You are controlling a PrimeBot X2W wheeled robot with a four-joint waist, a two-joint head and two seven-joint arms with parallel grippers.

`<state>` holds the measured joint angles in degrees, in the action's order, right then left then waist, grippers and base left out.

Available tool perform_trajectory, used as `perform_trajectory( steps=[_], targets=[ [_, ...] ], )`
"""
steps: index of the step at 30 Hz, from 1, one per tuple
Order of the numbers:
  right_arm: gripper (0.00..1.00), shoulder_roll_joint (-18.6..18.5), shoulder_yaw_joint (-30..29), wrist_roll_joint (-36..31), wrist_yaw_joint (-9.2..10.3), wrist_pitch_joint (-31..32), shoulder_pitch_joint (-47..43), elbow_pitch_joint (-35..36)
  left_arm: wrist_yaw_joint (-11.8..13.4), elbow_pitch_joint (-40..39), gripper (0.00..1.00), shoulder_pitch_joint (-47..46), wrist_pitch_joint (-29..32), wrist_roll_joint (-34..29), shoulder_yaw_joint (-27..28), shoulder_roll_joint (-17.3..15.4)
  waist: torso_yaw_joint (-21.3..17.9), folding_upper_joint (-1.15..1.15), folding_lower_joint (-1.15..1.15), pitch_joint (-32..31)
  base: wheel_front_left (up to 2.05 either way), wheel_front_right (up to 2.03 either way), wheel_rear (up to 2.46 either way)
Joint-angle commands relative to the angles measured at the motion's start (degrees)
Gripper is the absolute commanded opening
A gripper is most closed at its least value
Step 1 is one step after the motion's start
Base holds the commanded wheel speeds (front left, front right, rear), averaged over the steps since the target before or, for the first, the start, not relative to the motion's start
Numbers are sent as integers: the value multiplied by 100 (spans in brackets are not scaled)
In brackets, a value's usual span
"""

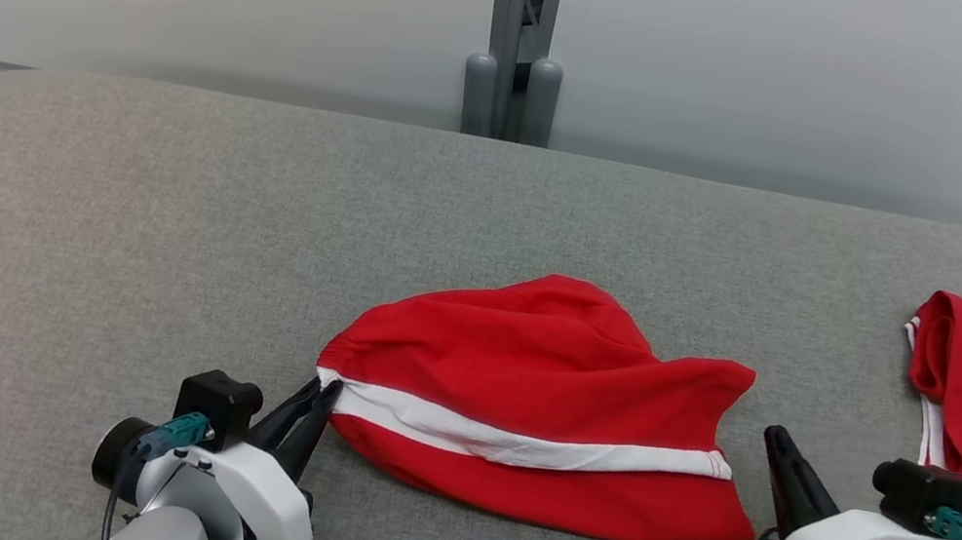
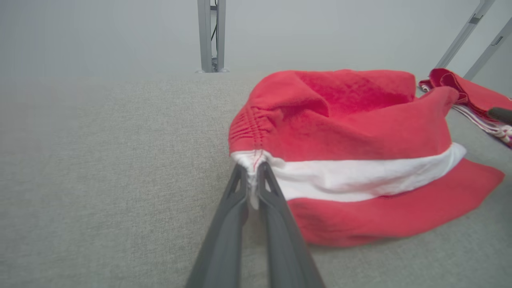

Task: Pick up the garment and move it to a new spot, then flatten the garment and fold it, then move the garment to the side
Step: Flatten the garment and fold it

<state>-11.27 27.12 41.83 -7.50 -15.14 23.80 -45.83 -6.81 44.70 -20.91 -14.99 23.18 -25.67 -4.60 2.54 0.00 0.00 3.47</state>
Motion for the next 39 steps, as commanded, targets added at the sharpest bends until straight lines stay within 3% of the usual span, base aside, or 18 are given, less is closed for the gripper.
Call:
perform_trajectory(
  steps=[1, 2, 3, 4, 5, 21, 22, 23, 24, 25, 26, 27, 32, 39],
  targets=[
    [0, -64, -57, 13, 2, 3, -152, 109, -18, -74, 0, 81, -25, -50, 48, -49, -52, 0, 0, -72, 0, 0, 0],
    [0, -61, -32, 79, 2, 4, -214, 122, -22, -99, 0, 95, -25, -56, 62, -53, -61, 0, 0, -84, 0, 0, 0],
    [18, -50, 65, 158, 2, 6, -263, 88, -26, -121, 0, 115, -25, -62, 75, -53, -66, 0, 0, -90, 0, 0, 0],
    [64, -45, 199, 233, 2, 73, -278, 67, -28, -140, 0, 132, -25, -64, 85, -52, -66, 0, 0, -87, 0, 0, 0],
    [100, -75, 303, 296, 2, 104, -258, 45, -31, -157, 0, 141, -25, -72, 91, -51, -61, 0, 0, -77, 0, 0, 0],
    [98, -104, 1175, 1031, 2, 45, 274, -717, -63, -150, 0, -31, -25, -150, -35, 49, 227, 0, 0, 154, 0, 0, 0],
    [89, -103, 1207, 1062, 2, 45, 296, -755, -66, -147, 0, -45, -25, -153, -42, 52, 244, 0, 0, 163, 0, 0, 0],
    [73, -105, 1249, 1097, 2, 46, 321, -798, -67, -145, 0, -56, -25, -156, -46, 53, 257, 0, 0, 171, 0, 0, 0],
    [48, -110, 1291, 1139, 2, 41, 340, -828, -68, -139, 0, -64, -25, -159, -51, 55, 269, 0, 0, 179, 0, 0, 0],
    [40, -114, 1334, 1177, 2, 36, 359, -857, -56, -138, 0, -70, -25, -163, -56, 57, 278, 0, 0, 185, 0, 0, 0],
    [13, -125, 1390, 1183, 2, 30, 384, -885, -59, -136, 0, -73, -25, -165, -57, 59, 284, 0, 0, 188, 0, 0, 0],
    [0, -135, 1437, 1192, 2, 21, 409, -901, -60, -133, 0, -74, -25, -166, -57, 58, 289, 0, 0, 191, 0, 0, 0],
    [0, -270, 1539, 1217, 2, -18, 400, -809, -64, -151, 0, -25, -25, -185, -19, 46, 258, 0, 0, 98, 0, 0, 0],
    [0, -588, 1116, 917, 2, -12, 126, -143, -61, -477, 0, 162, -25, -215, 148, -18, 69, 0, 0, -202, 0, 0, 0]
  ],
)
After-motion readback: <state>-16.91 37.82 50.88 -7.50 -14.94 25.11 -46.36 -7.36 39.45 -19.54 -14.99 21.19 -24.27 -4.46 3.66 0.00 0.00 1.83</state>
